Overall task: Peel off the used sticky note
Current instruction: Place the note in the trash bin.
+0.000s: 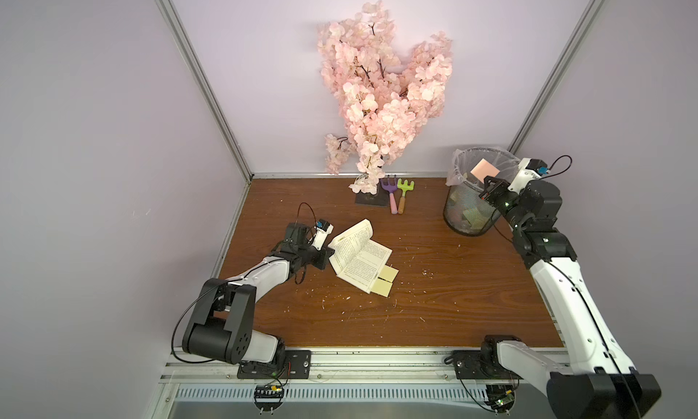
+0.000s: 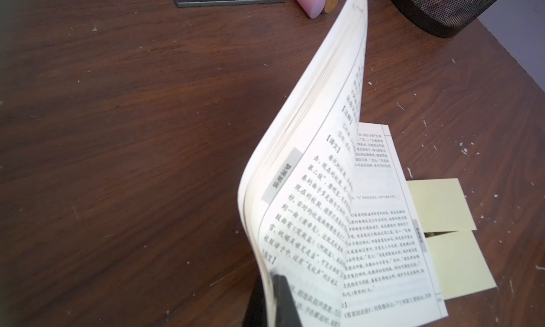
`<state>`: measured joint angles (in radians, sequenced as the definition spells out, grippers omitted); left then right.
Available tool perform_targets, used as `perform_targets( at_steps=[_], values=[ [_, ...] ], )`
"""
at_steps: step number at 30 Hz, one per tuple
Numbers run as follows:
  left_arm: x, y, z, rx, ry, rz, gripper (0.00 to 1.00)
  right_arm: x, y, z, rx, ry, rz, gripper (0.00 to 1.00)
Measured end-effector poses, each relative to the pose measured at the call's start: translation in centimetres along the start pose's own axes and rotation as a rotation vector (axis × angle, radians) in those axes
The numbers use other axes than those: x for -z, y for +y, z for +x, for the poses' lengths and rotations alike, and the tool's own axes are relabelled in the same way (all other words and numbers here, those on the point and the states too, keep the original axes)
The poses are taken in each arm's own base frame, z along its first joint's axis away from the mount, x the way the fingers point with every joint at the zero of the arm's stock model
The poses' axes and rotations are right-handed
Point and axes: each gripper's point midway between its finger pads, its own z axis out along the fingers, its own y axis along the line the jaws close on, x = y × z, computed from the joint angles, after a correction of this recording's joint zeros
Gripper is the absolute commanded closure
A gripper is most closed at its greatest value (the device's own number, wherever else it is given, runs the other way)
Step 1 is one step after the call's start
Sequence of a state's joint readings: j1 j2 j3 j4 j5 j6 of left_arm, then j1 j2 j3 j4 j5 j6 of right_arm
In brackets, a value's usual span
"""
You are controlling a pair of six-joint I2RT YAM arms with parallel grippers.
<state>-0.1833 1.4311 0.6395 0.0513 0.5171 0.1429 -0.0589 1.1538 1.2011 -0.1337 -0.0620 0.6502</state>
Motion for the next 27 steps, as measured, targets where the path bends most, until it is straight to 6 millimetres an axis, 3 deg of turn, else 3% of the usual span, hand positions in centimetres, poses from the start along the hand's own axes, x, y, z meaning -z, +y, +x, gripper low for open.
perform_targets(
  at_steps=[3,6,10,14,20,24,27],
  values=[
    [0.0,0.0,0.0,0.000,0.000,0.002,0.99,-2.9,-2.9,-1.1,-0.015,0.013,0.087,1.00],
    [0.0,-0.1,0.0,0.000,-0.001,0.004,0.99,-6.2,-6.1,-0.5,-0.030,0.064,0.169,1.00],
    [0.0,-0.2,-0.1,-0.001,-0.003,0.008,0.99,-9.1,-8.8,0.8,-0.038,0.127,0.240,0.71],
    [0.2,-0.3,-0.2,-0.003,-0.008,0.013,0.99,-9.8,-8.1,-1.0,-0.001,0.110,0.244,0.55],
    [0.4,-0.5,-0.4,-0.005,-0.012,0.017,0.99,-8.8,-5.0,-5.2,0.044,0.041,0.192,0.37],
    [0.4,-0.5,-0.3,-0.005,-0.012,0.018,0.99,-8.2,-3.3,-6.8,0.062,0.020,0.154,0.35],
    [0.4,-0.5,-0.4,-0.005,-0.012,0.019,0.99,-7.9,-2.5,-6.3,0.064,0.048,0.121,0.35]
  ],
)
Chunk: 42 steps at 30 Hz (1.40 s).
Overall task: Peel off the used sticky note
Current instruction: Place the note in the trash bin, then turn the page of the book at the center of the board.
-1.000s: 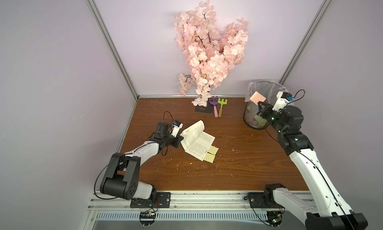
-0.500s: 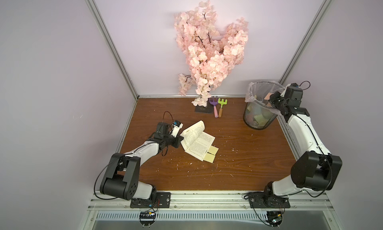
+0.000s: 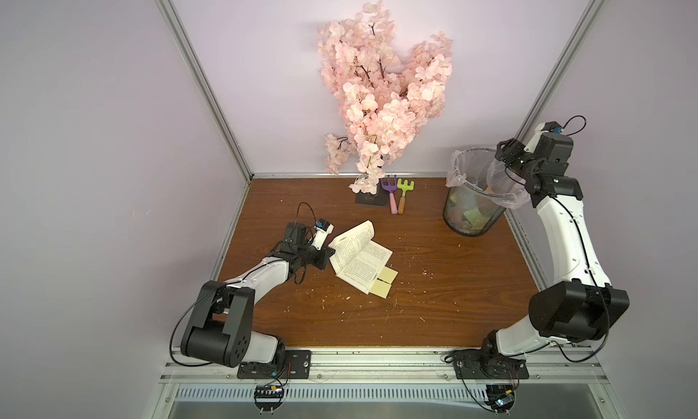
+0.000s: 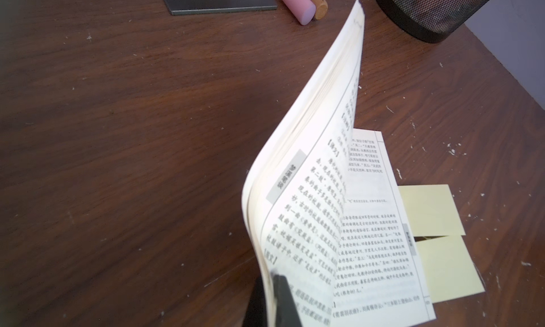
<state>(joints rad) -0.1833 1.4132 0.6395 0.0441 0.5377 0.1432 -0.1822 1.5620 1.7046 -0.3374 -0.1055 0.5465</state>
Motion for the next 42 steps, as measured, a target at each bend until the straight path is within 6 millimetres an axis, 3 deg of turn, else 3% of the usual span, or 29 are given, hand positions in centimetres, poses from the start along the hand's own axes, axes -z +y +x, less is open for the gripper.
perform_targets(
  at_steps=[2,4,7,11,17,21,26,31,42],
  values=[
    [0.0,0.0,0.0,0.000,0.000,0.001,0.99,0.3,0.6,1.7,0.003,0.040,-0.027,0.35],
    [0.0,0.0,0.0,0.000,0.000,0.002,0.99,1.3,2.0,5.2,0.013,0.104,-0.072,0.35],
    [0.0,-0.1,0.0,0.000,0.000,0.005,0.99,4.1,5.3,12.6,0.030,0.232,-0.187,0.34],
    [0.0,-0.2,0.0,0.001,0.000,0.012,0.99,9.4,9.2,23.9,0.024,0.418,-0.390,0.33],
    [0.0,-0.2,0.0,0.000,-0.001,0.013,0.99,13.2,8.0,38.3,-0.040,0.674,-0.439,0.32],
    [0.0,-0.2,0.0,0.001,0.000,0.014,0.99,15.3,8.4,44.4,-0.097,0.771,-0.482,0.32],
    [0.0,-0.2,0.1,-0.002,0.001,0.014,0.99,15.4,9.7,47.7,-0.153,0.807,-0.499,0.28],
    [0.0,-0.3,0.1,-0.004,0.002,0.015,0.99,14.3,10.7,48.6,-0.195,0.801,-0.503,0.28],
    [-0.1,-0.3,0.1,-0.008,0.003,0.017,0.99,12.6,10.3,50.9,-0.231,0.819,-0.461,0.29]
  ],
)
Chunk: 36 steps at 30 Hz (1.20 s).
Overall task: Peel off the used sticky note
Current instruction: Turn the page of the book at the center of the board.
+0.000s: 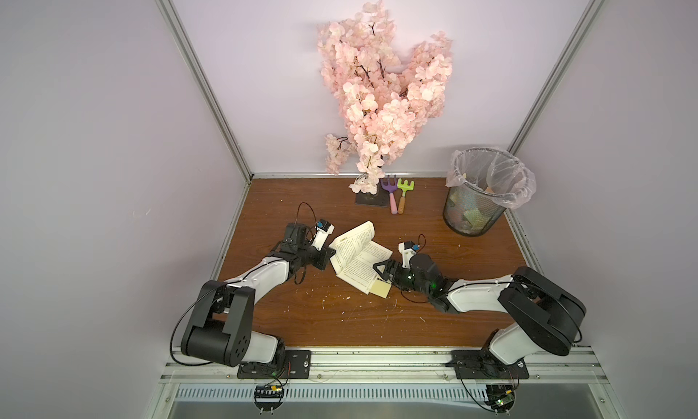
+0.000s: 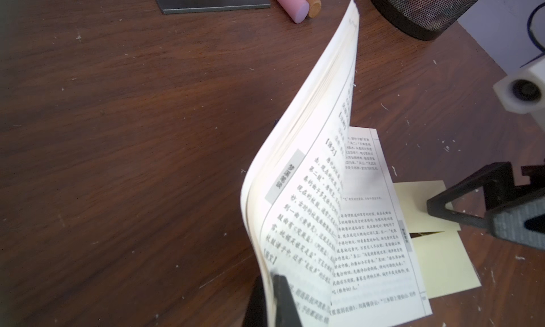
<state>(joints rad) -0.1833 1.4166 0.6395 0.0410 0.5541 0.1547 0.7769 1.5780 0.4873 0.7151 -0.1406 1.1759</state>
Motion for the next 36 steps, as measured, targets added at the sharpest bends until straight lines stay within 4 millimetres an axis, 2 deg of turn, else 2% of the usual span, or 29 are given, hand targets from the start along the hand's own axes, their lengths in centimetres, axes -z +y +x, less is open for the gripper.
perform_targets(
  at_steps=[12,25,31,36],
  values=[
    [0.0,0.0,0.0,-0.002,0.000,0.000,0.99,-1.7,-0.9,0.3,-0.048,0.009,-0.003,0.29],
    [0.0,0.0,0.0,-0.002,0.001,0.002,0.99,-2.1,-0.1,-0.1,-0.124,-0.009,-0.073,0.29],
    [0.0,-0.1,0.0,-0.003,0.001,0.003,0.99,-1.9,-0.2,0.0,-0.155,-0.007,-0.095,0.29],
    [0.0,-0.1,0.0,-0.002,0.001,0.004,0.99,-1.1,-1.2,0.5,-0.161,-0.005,-0.073,0.28]
  ],
)
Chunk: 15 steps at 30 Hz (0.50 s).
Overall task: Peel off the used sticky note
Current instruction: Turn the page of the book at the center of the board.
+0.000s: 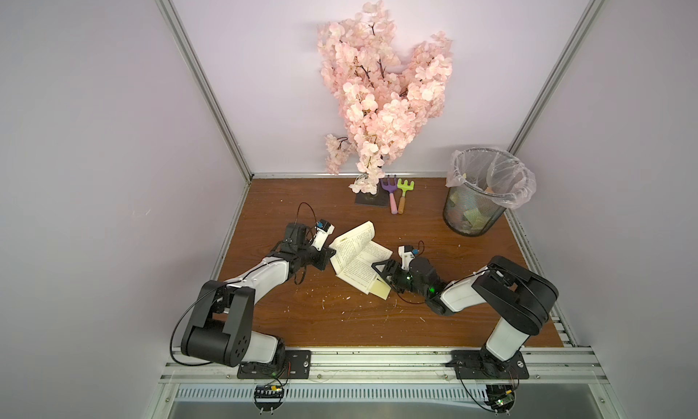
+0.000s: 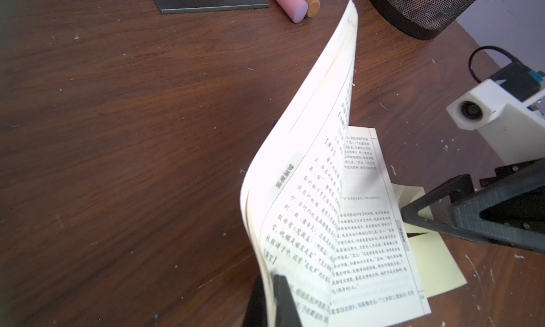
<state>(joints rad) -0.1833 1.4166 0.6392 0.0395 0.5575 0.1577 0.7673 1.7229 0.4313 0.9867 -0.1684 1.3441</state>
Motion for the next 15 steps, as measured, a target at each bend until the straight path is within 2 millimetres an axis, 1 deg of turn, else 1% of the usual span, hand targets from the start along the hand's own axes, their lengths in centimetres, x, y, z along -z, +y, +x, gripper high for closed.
perform_targets(
  at_steps=[8,15],
  values=[
    [0.00,0.00,0.01,0.000,0.001,0.000,0.99,0.23,-0.18,0.05,-0.001,0.000,0.003,0.28],
    [0.00,-0.01,0.03,0.000,0.002,0.001,0.99,-0.44,0.10,-0.19,-0.005,0.001,-0.007,0.28]
  ],
)
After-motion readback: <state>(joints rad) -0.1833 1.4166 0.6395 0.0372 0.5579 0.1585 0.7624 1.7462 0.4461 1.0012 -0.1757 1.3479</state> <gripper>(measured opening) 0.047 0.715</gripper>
